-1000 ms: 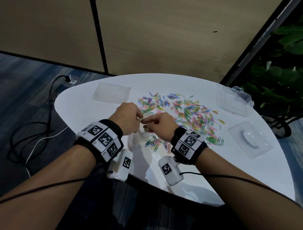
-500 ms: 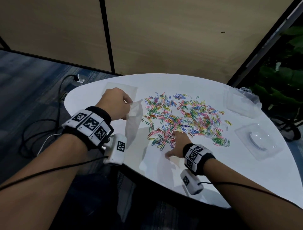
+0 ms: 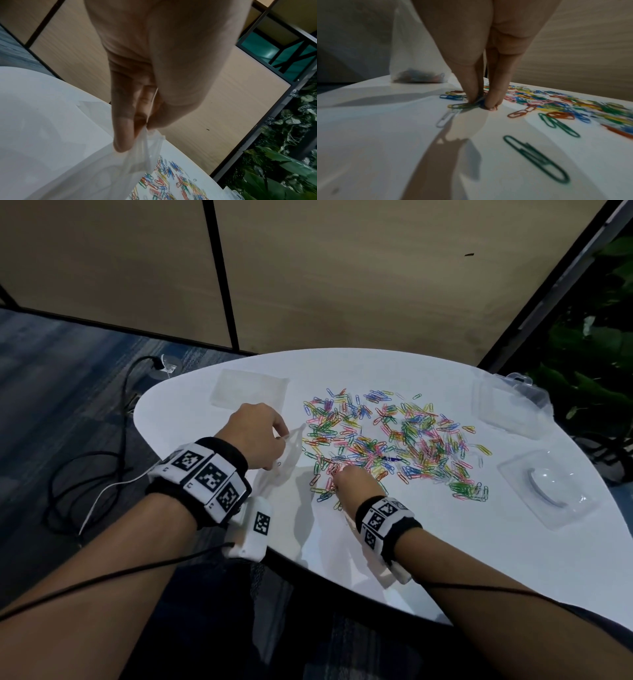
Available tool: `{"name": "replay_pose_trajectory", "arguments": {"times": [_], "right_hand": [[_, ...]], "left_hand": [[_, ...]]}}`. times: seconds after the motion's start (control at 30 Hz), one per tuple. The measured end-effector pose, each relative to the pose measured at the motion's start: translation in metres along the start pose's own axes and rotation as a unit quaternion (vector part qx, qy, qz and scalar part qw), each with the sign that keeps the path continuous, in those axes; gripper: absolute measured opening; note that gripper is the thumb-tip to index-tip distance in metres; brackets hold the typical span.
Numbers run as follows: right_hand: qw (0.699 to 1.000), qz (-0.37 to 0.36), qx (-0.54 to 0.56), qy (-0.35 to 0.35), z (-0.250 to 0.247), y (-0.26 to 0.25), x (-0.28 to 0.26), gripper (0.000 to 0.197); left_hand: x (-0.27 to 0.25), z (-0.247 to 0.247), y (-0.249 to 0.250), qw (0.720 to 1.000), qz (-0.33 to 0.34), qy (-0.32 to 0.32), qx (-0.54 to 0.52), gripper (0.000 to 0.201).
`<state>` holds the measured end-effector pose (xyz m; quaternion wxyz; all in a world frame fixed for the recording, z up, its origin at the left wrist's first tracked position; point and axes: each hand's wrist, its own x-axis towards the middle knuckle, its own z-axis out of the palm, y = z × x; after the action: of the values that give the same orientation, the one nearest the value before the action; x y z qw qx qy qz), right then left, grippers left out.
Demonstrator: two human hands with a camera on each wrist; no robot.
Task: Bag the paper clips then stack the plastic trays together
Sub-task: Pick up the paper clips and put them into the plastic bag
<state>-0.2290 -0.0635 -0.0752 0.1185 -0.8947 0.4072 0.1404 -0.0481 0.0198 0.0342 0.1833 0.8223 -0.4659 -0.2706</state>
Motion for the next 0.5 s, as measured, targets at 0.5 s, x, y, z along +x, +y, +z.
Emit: {"name": "replay_pose_trajectory", "arguments": {"times": [0.5], "right_hand": [[0.795,0.187,0.577,-0.019,-0.026,0.071,0.007,0.016]], "left_hand": [[0.002,0.011,0.011,0.999,0.01,-0.026,0.023,0.026]]}}
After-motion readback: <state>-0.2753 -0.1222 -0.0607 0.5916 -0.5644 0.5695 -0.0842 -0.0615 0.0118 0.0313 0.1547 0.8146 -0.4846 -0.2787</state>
